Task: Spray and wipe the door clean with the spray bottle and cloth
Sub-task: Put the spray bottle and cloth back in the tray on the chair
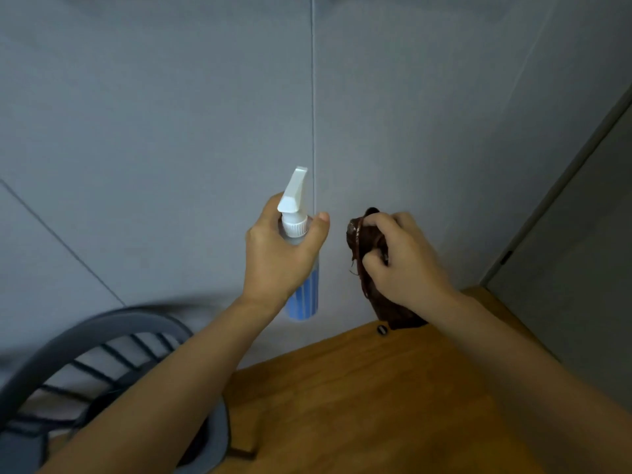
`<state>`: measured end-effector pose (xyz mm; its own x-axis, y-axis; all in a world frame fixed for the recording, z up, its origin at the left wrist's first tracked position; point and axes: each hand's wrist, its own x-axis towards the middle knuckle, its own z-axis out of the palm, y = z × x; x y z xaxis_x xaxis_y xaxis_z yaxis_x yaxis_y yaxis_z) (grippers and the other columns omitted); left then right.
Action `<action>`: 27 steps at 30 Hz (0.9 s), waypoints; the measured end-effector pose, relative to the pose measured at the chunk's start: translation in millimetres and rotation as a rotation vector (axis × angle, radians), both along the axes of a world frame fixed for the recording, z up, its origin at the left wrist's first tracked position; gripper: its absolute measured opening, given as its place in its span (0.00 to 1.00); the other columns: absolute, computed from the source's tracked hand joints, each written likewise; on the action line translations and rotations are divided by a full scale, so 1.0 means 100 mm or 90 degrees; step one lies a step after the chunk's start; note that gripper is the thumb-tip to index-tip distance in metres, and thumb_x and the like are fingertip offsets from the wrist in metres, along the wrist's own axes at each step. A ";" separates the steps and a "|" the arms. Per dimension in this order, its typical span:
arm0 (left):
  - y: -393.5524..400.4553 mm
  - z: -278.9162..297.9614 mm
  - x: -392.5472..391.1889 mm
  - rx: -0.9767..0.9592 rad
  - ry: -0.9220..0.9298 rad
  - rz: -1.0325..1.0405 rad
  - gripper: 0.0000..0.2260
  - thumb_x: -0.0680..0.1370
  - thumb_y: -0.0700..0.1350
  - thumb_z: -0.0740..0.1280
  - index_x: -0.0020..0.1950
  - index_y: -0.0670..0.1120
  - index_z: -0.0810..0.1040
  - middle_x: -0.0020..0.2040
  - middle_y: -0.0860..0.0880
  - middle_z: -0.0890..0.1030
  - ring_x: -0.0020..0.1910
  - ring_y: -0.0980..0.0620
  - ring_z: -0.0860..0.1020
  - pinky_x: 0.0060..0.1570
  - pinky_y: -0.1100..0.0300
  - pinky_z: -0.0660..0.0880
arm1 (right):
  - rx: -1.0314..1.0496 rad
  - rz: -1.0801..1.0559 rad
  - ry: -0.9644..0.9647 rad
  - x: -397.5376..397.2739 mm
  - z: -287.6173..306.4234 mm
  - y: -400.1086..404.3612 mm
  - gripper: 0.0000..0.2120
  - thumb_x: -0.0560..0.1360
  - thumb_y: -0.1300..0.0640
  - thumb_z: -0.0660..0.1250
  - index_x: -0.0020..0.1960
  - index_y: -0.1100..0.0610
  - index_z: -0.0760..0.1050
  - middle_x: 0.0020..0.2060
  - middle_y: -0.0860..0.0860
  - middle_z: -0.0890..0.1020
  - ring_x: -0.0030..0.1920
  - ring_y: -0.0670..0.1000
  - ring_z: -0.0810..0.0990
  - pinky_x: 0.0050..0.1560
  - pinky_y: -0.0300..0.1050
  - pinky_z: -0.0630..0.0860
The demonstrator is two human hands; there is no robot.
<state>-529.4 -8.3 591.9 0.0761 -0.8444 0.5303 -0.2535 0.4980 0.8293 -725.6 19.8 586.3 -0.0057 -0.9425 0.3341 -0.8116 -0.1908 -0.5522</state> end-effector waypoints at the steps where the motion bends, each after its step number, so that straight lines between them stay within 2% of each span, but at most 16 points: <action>1: 0.03 0.00 0.14 0.005 0.000 0.012 0.11 0.78 0.53 0.74 0.55 0.51 0.77 0.43 0.55 0.80 0.41 0.56 0.80 0.40 0.65 0.77 | -0.002 0.012 0.000 0.14 0.01 -0.01 0.21 0.79 0.58 0.66 0.70 0.48 0.70 0.60 0.50 0.71 0.55 0.52 0.75 0.52 0.50 0.80; 4: 0.14 -0.01 0.51 0.018 -0.003 0.061 0.10 0.78 0.52 0.74 0.54 0.52 0.76 0.43 0.55 0.81 0.40 0.56 0.80 0.39 0.68 0.77 | -0.018 0.058 0.008 0.52 0.03 -0.04 0.20 0.79 0.58 0.66 0.69 0.47 0.70 0.59 0.49 0.71 0.53 0.51 0.75 0.49 0.47 0.78; 8: 0.32 -0.02 0.91 0.047 0.022 0.139 0.11 0.77 0.53 0.75 0.52 0.51 0.76 0.40 0.53 0.81 0.38 0.53 0.80 0.38 0.65 0.77 | -0.037 0.136 0.006 0.97 0.04 -0.09 0.20 0.78 0.59 0.66 0.68 0.46 0.70 0.57 0.46 0.69 0.51 0.50 0.76 0.44 0.40 0.72; 13: 0.59 -0.08 1.39 0.068 0.033 0.236 0.11 0.76 0.54 0.76 0.52 0.56 0.75 0.41 0.53 0.81 0.40 0.53 0.80 0.40 0.67 0.78 | -0.025 0.226 -0.014 1.52 0.02 -0.07 0.22 0.78 0.59 0.67 0.70 0.48 0.72 0.59 0.47 0.71 0.53 0.51 0.77 0.48 0.43 0.75; 20: 0.96 -0.21 2.18 0.063 0.047 0.313 0.12 0.75 0.57 0.74 0.50 0.54 0.75 0.41 0.56 0.81 0.39 0.56 0.80 0.39 0.71 0.75 | 0.000 0.297 -0.016 2.40 -0.10 0.17 0.22 0.78 0.59 0.66 0.71 0.47 0.71 0.59 0.48 0.71 0.56 0.52 0.77 0.53 0.50 0.80; 27: 1.07 -0.47 3.32 0.103 0.031 0.281 0.15 0.74 0.56 0.77 0.52 0.59 0.73 0.43 0.55 0.81 0.42 0.54 0.81 0.42 0.67 0.78 | 0.005 0.268 -0.019 3.46 -0.37 0.31 0.22 0.78 0.58 0.67 0.70 0.45 0.72 0.57 0.47 0.70 0.53 0.50 0.76 0.49 0.44 0.79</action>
<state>-197.6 98.3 545.2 0.4676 -0.7974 0.3815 -0.3708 0.2148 0.9035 -380.1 51.2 549.2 0.3706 -0.8675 0.3318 -0.6472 -0.4975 -0.5776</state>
